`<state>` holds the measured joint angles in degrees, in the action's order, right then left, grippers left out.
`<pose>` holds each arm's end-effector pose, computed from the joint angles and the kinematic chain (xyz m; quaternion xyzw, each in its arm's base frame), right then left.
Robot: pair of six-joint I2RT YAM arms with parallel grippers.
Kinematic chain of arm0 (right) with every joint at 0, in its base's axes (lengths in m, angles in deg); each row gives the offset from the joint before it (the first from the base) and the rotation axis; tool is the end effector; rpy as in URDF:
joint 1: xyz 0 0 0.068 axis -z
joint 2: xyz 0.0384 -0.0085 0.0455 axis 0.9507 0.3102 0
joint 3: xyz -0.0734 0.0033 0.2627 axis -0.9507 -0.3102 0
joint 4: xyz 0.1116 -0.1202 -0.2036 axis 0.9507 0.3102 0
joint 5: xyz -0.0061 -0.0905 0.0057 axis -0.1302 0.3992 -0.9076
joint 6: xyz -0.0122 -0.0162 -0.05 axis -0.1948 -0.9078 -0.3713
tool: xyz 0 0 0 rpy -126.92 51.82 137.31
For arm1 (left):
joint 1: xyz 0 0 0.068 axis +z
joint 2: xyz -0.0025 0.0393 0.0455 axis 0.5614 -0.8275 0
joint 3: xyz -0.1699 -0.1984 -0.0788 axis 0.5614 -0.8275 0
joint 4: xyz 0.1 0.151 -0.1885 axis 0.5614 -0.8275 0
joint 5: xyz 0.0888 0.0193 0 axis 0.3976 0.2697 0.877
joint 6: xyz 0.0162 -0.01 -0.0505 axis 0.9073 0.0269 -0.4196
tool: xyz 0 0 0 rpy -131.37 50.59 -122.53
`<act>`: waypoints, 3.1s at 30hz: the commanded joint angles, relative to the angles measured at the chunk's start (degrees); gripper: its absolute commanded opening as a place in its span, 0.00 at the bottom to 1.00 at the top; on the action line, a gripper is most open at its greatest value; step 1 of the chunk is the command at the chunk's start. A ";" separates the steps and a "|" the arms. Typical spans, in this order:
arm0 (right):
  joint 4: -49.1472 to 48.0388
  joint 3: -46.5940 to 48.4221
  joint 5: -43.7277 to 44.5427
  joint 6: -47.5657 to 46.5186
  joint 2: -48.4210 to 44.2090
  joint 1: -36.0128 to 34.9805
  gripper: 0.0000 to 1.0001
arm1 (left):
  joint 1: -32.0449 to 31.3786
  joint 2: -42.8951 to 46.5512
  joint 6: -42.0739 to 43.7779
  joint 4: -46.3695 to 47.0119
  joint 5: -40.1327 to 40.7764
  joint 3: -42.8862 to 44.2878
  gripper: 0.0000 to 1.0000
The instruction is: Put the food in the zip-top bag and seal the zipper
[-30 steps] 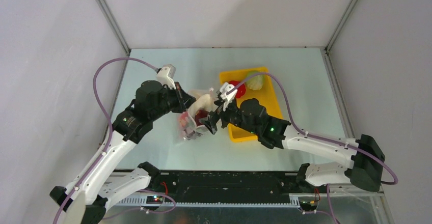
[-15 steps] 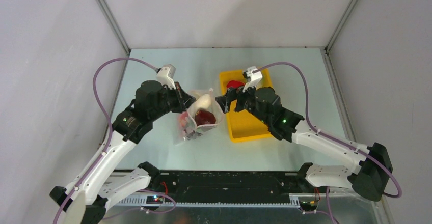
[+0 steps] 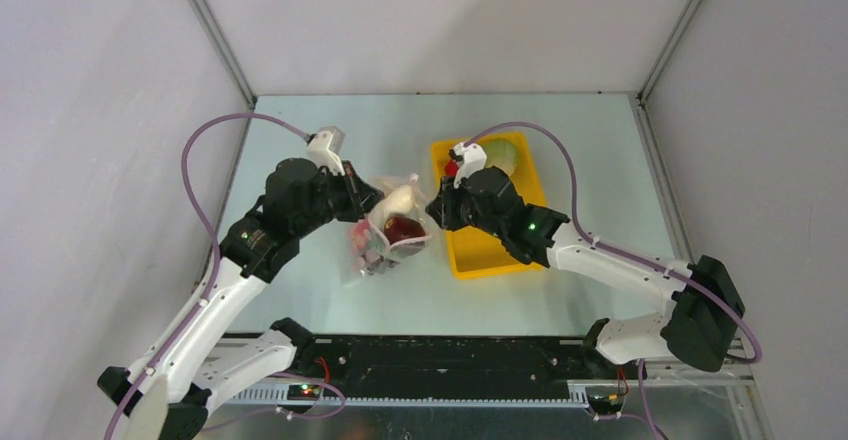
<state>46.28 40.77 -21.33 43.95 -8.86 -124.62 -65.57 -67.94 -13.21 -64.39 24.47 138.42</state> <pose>0.1894 0.2420 0.3106 -0.1736 0.8073 0.3118 0.4699 0.1581 -0.0999 0.3702 0.0334 0.8310 -0.3119 0.4593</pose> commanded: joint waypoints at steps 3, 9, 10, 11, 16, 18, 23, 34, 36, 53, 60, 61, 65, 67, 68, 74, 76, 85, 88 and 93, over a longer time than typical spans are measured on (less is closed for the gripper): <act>1.03 5.98 -4.59 1.01 0.86 -0.14 0.01 | 0.53 1.91 0.80 2.89 2.02 0.80 0.00; -4.75 13.85 -12.05 -2.12 -0.96 0.74 0.00 | 1.18 1.80 3.72 -2.63 10.29 4.09 0.00; -6.21 14.58 -13.36 -2.11 -0.92 0.87 0.00 | 1.36 1.75 4.06 -2.83 10.30 4.45 0.00; -6.80 15.84 -15.95 -1.91 -0.83 1.13 0.00 | 1.45 1.67 4.30 -2.98 9.83 4.58 0.00; -7.55 18.28 -19.44 -0.81 0.46 1.76 0.00 | 2.22 2.13 4.81 -3.52 10.34 4.94 0.00; -5.71 18.44 -18.64 -0.14 1.17 2.25 0.00 | 2.46 2.59 4.84 -3.28 10.21 4.90 0.00; 1.31 18.43 -14.94 2.73 2.99 4.91 0.00 | 2.87 2.81 4.55 -2.84 9.91 4.39 0.01; 2.22 17.85 -23.52 5.08 5.24 9.84 0.71 | 3.17 1.57 4.10 -3.41 10.93 4.69 0.00; 3.88 17.85 -23.12 5.07 4.31 11.61 0.95 | 3.27 1.61 4.07 -3.73 12.15 4.67 0.01; 12.14 15.13 -18.87 -47.15 11.39 21.20 0.99 | 4.00 0.68 3.80 -3.26 10.53 4.35 0.01; 16.09 15.14 -59.16 -49.58 9.25 30.92 0.98 | 4.41 -0.27 3.76 -3.29 9.55 4.49 0.00; 16.48 15.13 -61.63 -49.68 8.63 31.27 0.98 | 4.60 -0.40 3.79 -3.18 9.29 4.46 0.00; 15.60 15.13 -62.82 -45.04 6.38 31.16 0.98 | 4.91 -0.66 3.66 -3.12 8.89 4.37 0.00; 13.47 15.13 -60.55 -41.27 5.24 31.11 0.99 | 4.89 -0.80 3.56 -3.00 8.71 4.32 0.01; 12.70 15.13 -59.41 -40.83 4.95 31.09 0.99 | 5.01 -0.90 3.50 -3.00 8.59 4.34 0.00; 15.06 15.13 -48.00 -50.23 9.28 31.10 1.00 | 5.12 -0.86 3.53 -2.95 8.34 4.37 0.00; 15.93 15.13 -46.55 -55.56 12.39 31.30 0.99 | 5.15 -0.85 3.53 -2.99 8.37 4.29 0.00; 18.48 23.16 -35.31 -66.52 26.94 30.26 0.99 | 5.38 -0.83 3.96 -2.94 8.85 4.31 0.00; 18.01 27.38 -31.60 -67.14 32.14 29.36 1.00 | 5.65 -1.27 4.21 -2.94 8.72 4.28 0.00; 16.91 32.37 -26.64 -67.23 38.57 28.00 0.99 | 6.32 -2.40 4.31 -3.19 8.43 4.53 0.00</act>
<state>65.01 68.57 -53.61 -21.25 26.43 -95.33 -60.20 -69.58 -9.87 -69.07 32.55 141.32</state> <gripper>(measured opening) 0.993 0.008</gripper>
